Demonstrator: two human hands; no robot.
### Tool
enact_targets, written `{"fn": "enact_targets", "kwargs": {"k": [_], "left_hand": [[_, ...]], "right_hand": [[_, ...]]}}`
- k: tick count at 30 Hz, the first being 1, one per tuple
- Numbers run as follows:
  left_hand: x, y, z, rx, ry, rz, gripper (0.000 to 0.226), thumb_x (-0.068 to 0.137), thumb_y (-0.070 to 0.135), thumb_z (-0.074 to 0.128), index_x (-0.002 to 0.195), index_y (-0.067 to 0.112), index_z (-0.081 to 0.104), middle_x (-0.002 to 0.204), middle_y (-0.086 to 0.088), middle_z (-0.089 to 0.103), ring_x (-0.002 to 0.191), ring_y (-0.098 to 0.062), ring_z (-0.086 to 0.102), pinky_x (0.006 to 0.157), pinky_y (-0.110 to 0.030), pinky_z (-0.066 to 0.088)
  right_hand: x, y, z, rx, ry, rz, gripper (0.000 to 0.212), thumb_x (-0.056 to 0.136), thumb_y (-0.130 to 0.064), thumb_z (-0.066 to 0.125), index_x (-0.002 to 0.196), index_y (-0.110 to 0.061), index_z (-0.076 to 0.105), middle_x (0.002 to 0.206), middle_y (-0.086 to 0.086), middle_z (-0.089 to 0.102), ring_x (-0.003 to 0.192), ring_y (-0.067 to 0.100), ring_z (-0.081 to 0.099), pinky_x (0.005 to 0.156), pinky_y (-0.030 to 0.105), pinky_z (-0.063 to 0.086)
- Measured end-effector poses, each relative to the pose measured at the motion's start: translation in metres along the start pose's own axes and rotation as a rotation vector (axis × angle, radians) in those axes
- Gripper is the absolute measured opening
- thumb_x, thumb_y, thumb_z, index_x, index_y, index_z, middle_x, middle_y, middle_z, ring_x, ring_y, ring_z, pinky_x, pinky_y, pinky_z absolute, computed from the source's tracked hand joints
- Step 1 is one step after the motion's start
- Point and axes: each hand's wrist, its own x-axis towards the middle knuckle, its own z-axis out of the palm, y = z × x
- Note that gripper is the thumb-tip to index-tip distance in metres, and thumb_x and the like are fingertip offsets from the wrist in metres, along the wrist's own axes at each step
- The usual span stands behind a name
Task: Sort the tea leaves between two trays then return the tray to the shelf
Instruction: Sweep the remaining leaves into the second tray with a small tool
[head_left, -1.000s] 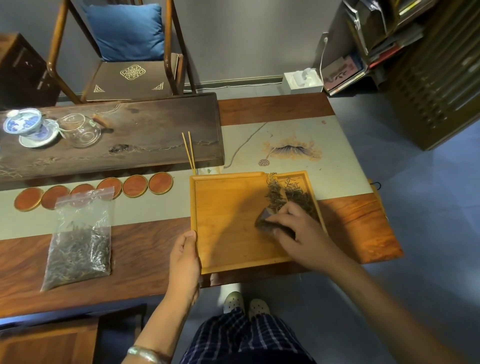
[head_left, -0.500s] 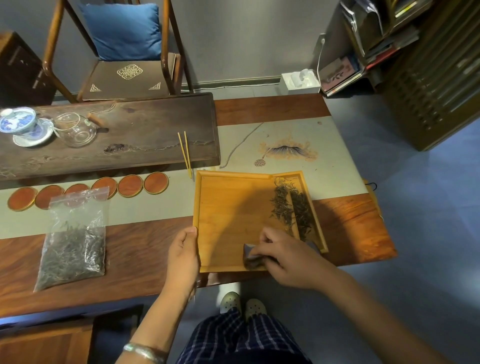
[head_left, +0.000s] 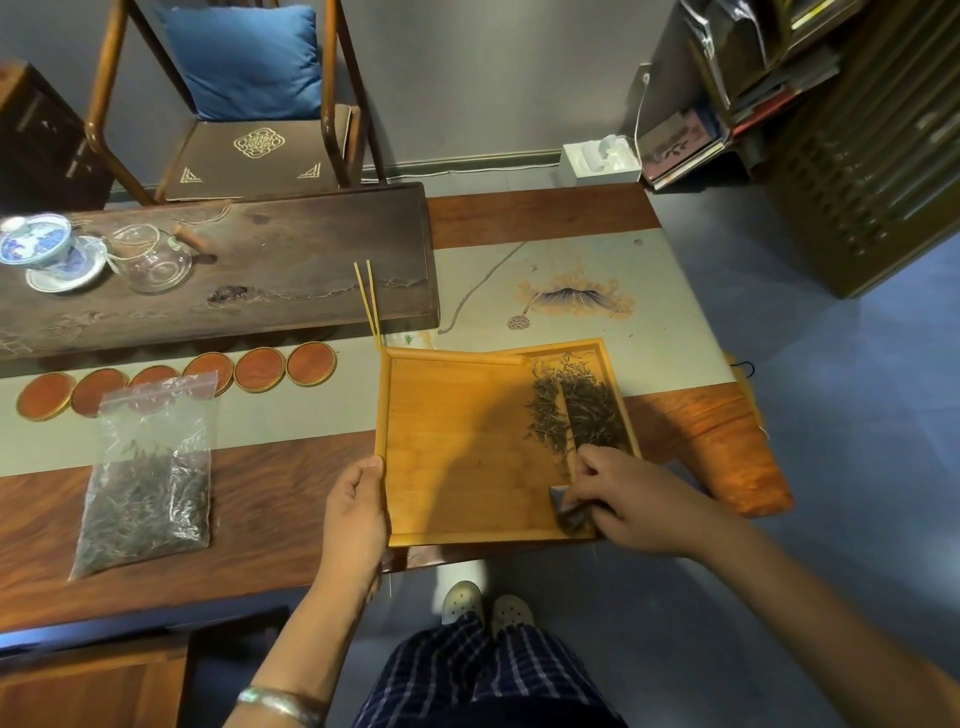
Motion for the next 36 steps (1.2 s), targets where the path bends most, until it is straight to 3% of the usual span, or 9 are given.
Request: {"fn": "enact_targets", "kwargs": {"k": [5, 7, 13, 17, 19, 22, 26, 34, 36], "left_hand": [[-0.003, -0.001, -0.001, 0.000, -0.023, 0.003, 0.025, 0.100, 0.027, 0.044, 0.101, 0.015, 0.066, 0.096, -0.002, 0.070, 0.087, -0.012, 0.064, 0.071, -0.025, 0.045], [-0.004, -0.002, -0.002, 0.009, -0.025, -0.001, 0.026, 0.100, 0.028, 0.045, 0.101, 0.014, 0.066, 0.095, -0.003, 0.070, 0.087, -0.013, 0.063, 0.070, -0.026, 0.044], [-0.008, -0.005, -0.004, 0.048, -0.043, 0.011, 0.024, 0.100, 0.027, 0.045, 0.096, 0.019, 0.067, 0.085, 0.009, 0.070, 0.078, -0.003, 0.063, 0.064, -0.017, 0.044], [-0.009, -0.006, -0.004, 0.049, -0.068, 0.009, 0.027, 0.101, 0.025, 0.044, 0.104, 0.011, 0.067, 0.095, -0.001, 0.069, 0.085, -0.011, 0.062, 0.070, -0.023, 0.043], [-0.009, -0.005, -0.004, 0.043, -0.058, 0.003, 0.027, 0.101, 0.025, 0.043, 0.101, 0.012, 0.067, 0.092, -0.001, 0.069, 0.081, -0.007, 0.062, 0.066, -0.019, 0.044], [-0.006, -0.004, -0.007, 0.034, -0.025, 0.000, 0.026, 0.101, 0.025, 0.043, 0.092, 0.018, 0.067, 0.084, 0.002, 0.067, 0.066, 0.002, 0.062, 0.055, -0.011, 0.046], [-0.005, -0.005, -0.010, 0.034, -0.039, -0.026, 0.027, 0.101, 0.028, 0.043, 0.091, 0.017, 0.066, 0.081, 0.001, 0.066, 0.073, -0.011, 0.058, 0.063, -0.024, 0.043], [-0.005, -0.004, -0.010, 0.084, -0.072, -0.032, 0.024, 0.100, 0.029, 0.045, 0.096, 0.020, 0.067, 0.088, 0.005, 0.069, 0.080, -0.007, 0.062, 0.065, -0.022, 0.042], [-0.004, 0.000, -0.009, 0.109, -0.081, -0.013, 0.024, 0.100, 0.028, 0.045, 0.091, 0.025, 0.067, 0.087, 0.008, 0.069, 0.078, -0.003, 0.062, 0.065, -0.021, 0.042]], "right_hand": [[0.007, 0.007, 0.002, -0.097, 0.036, 0.003, 0.021, 0.092, -0.025, 0.048, 0.103, -0.028, 0.065, 0.090, -0.007, 0.036, 0.077, 0.007, 0.035, 0.056, 0.016, 0.024], [0.012, 0.008, 0.003, -0.130, 0.055, 0.004, 0.018, 0.092, -0.026, 0.048, 0.100, -0.026, 0.063, 0.088, -0.007, 0.032, 0.076, 0.008, 0.032, 0.055, 0.016, 0.018], [0.030, 0.016, -0.001, -0.229, 0.109, 0.061, 0.022, 0.095, -0.028, 0.045, 0.107, -0.020, 0.062, 0.091, -0.005, 0.029, 0.079, 0.009, 0.030, 0.063, 0.025, 0.028], [0.036, 0.018, -0.008, -0.224, 0.112, 0.106, 0.026, 0.097, -0.027, 0.042, 0.115, -0.021, 0.059, 0.094, -0.003, 0.033, 0.082, 0.011, 0.033, 0.067, 0.028, 0.039], [0.031, 0.016, -0.012, -0.163, 0.139, 0.104, 0.026, 0.095, -0.026, 0.044, 0.114, -0.022, 0.062, 0.095, -0.002, 0.038, 0.082, 0.011, 0.036, 0.069, 0.029, 0.044], [0.015, 0.007, -0.017, -0.065, 0.164, 0.000, 0.023, 0.090, -0.024, 0.048, 0.105, -0.025, 0.065, 0.092, -0.004, 0.040, 0.080, 0.007, 0.037, 0.062, 0.021, 0.038], [-0.013, -0.007, -0.011, 0.009, 0.106, -0.123, 0.017, 0.088, -0.020, 0.052, 0.097, -0.027, 0.064, 0.088, -0.011, 0.036, 0.076, 0.000, 0.035, 0.057, 0.015, 0.029], [-0.025, -0.011, 0.020, -0.038, 0.057, -0.123, 0.017, 0.091, -0.015, 0.047, 0.093, -0.019, 0.063, 0.089, -0.007, 0.035, 0.078, 0.006, 0.033, 0.058, 0.021, 0.032], [-0.023, -0.011, 0.025, -0.082, 0.050, -0.118, 0.017, 0.092, -0.017, 0.046, 0.096, -0.018, 0.063, 0.091, -0.005, 0.037, 0.080, 0.007, 0.032, 0.059, 0.022, 0.027]]}}
